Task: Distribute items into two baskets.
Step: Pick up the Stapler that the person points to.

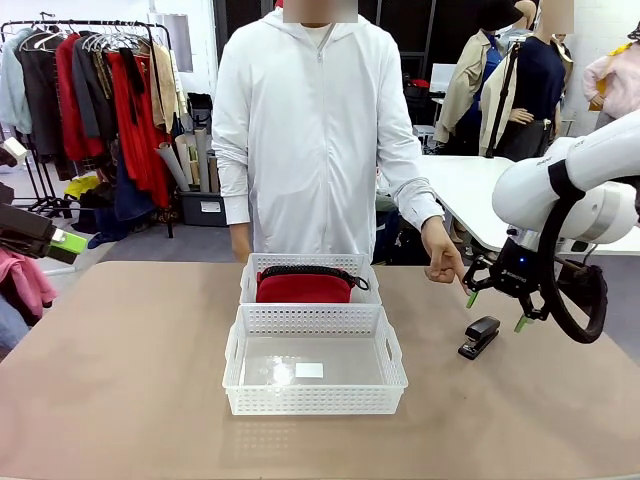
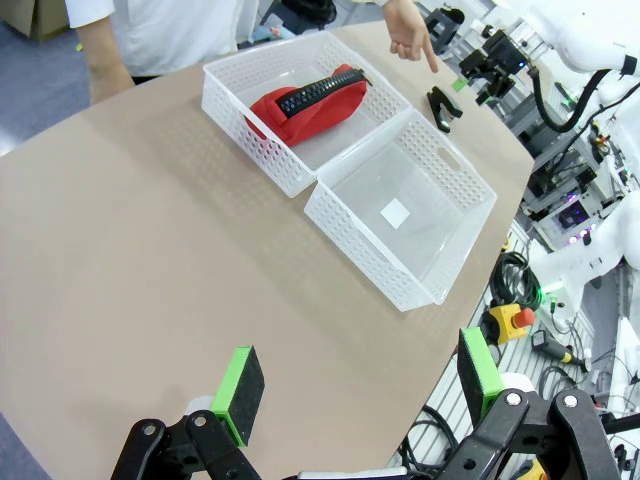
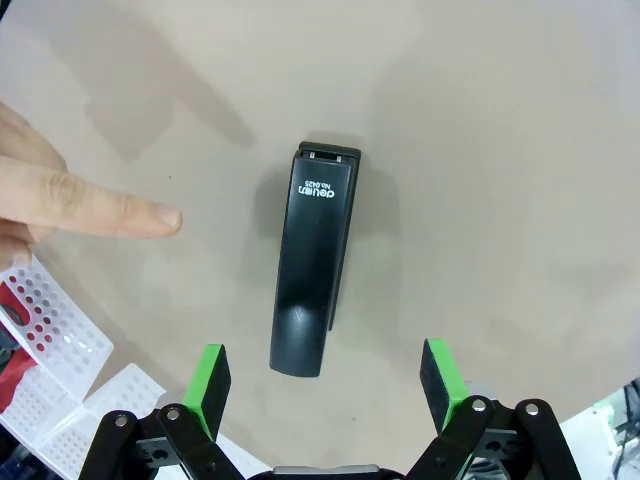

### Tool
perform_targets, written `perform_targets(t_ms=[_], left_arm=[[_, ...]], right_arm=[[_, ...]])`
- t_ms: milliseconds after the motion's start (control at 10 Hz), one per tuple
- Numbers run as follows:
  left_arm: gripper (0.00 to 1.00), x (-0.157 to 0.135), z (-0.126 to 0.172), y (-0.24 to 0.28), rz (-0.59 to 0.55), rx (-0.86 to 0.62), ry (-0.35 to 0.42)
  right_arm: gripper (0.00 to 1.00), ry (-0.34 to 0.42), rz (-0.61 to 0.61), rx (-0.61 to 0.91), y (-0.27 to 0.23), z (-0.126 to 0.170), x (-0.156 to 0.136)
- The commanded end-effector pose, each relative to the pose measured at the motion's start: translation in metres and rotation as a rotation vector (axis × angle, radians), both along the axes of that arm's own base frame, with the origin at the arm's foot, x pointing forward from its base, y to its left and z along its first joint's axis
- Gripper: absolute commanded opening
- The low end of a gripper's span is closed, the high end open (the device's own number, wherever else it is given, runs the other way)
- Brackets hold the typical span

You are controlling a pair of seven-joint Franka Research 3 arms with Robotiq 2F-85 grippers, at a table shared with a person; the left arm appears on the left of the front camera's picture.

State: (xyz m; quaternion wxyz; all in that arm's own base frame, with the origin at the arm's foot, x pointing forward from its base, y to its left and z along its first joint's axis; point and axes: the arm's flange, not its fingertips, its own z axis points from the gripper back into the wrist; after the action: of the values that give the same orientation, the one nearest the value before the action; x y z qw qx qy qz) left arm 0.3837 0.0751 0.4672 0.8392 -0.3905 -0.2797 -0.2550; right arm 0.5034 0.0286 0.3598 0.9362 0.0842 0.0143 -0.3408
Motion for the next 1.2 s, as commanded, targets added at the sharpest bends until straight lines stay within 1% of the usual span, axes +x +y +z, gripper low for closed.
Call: perform_targets(t_ms=[0, 400, 600, 1100], left_arm=[[1.0, -0.001, 0.001, 0.0, 0.0, -0.014, 0.0], [1.0, -0.001, 0.001, 0.0, 0.0, -0.014, 0.0], [1.0, -0.001, 0.001, 0.0, 0.0, -0.014, 0.0], [1.0, -0.001, 0.001, 0.0, 0.0, -0.014, 0.0]], right_arm=[[1.0, 0.02, -0.042, -0.026, 0.005, -0.004, 0.013], [1.0, 0.017, -0.064, -0.057, -0.002, -0.022, 0.022], [1.0, 0.017, -0.089, -0.044, -0.003, -0.032, 0.022], [1.0, 0.038, -0.089, -0.063, 0.006, -0.054, 0.018]])
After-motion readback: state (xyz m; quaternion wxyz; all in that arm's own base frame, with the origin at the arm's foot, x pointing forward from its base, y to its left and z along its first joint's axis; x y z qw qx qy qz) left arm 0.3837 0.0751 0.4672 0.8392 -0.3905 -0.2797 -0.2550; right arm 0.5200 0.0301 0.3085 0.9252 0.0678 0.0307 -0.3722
